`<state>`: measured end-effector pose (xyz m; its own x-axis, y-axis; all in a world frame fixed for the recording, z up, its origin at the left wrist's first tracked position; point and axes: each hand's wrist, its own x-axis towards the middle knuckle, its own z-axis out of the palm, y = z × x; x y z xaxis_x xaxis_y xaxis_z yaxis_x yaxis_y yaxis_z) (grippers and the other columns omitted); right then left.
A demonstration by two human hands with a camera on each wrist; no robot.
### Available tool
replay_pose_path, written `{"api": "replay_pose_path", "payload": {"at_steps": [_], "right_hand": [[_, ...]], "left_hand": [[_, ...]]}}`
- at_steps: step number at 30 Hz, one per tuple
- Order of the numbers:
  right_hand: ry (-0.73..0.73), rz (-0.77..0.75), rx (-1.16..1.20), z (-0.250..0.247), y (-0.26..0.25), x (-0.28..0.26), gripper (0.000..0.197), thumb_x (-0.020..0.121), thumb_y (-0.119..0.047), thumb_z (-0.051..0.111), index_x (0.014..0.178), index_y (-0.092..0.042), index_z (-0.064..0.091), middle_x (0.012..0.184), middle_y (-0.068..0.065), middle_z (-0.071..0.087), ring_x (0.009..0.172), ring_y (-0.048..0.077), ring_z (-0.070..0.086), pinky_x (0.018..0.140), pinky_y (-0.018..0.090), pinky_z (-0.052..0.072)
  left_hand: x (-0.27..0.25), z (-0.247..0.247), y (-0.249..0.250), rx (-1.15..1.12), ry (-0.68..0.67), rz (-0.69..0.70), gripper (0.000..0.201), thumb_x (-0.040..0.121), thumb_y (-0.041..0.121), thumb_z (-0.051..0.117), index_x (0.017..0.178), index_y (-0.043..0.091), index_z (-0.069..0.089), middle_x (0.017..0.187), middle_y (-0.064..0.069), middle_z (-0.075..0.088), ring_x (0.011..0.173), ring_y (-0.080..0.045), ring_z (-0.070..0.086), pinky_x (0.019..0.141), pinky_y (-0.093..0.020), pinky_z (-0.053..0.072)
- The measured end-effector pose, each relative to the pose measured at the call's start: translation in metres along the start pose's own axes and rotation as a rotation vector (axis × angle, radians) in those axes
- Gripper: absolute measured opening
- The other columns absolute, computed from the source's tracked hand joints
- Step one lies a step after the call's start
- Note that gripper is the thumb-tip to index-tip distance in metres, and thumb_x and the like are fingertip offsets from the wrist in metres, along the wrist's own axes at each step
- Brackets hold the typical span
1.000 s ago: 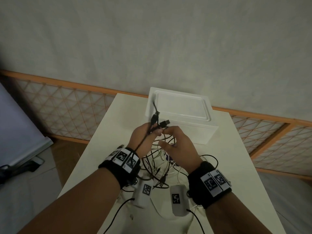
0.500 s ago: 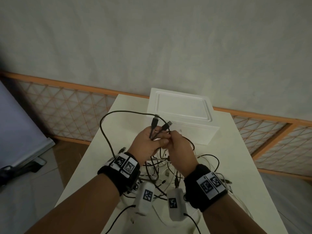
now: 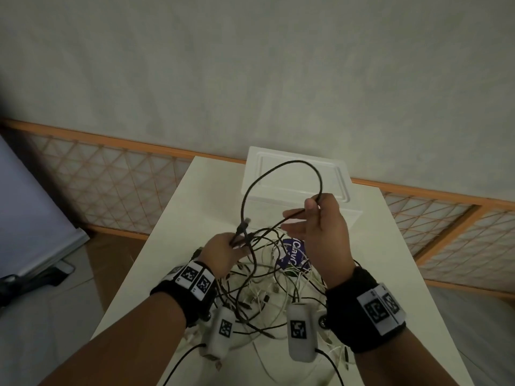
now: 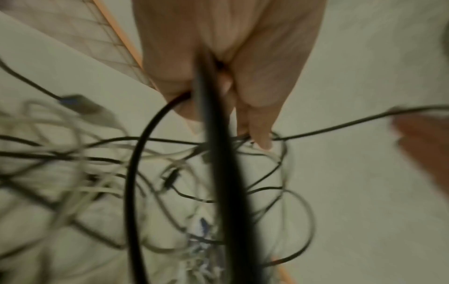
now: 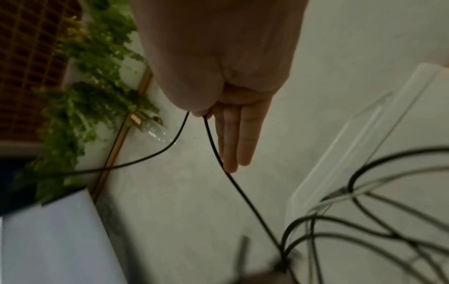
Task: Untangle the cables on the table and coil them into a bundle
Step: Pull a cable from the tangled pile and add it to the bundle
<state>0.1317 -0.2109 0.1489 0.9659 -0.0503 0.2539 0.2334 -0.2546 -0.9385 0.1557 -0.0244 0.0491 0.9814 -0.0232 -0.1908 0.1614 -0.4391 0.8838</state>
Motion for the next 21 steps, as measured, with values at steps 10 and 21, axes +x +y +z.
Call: {"api": "replay_pose_path", "payload": {"at_steps": [10,21], "right_hand": [[0.004,-0.009,0.420,0.005,-0.022,-0.002,0.007,0.099,-0.016,0.045,0.098,-0.009,0.048,0.089,0.019,0.070,0.074,0.032,0.070,0.068,0.040,0.059],[-0.216,-0.072,-0.377,0.038,0.055,0.003,0.011,0.082,-0.008,0.066,0.093,-0.009,0.068,0.087,-0.001,0.057,0.086,0.010,0.053,0.072,0.012,0.037]], "left_hand": [[-0.005,0.010,0.020,-0.134,-0.013,0.070,0.015,0.086,0.028,0.069,0.077,0.016,0.070,0.055,0.009,0.060,0.060,-0.005,0.053,0.057,-0.017,0.039],[-0.023,0.020,0.043,-0.682,-0.113,0.074,0.021,0.095,0.015,0.055,0.104,0.023,0.072,0.052,0.006,0.027,0.041,-0.006,0.023,0.038,-0.018,0.021]]}}
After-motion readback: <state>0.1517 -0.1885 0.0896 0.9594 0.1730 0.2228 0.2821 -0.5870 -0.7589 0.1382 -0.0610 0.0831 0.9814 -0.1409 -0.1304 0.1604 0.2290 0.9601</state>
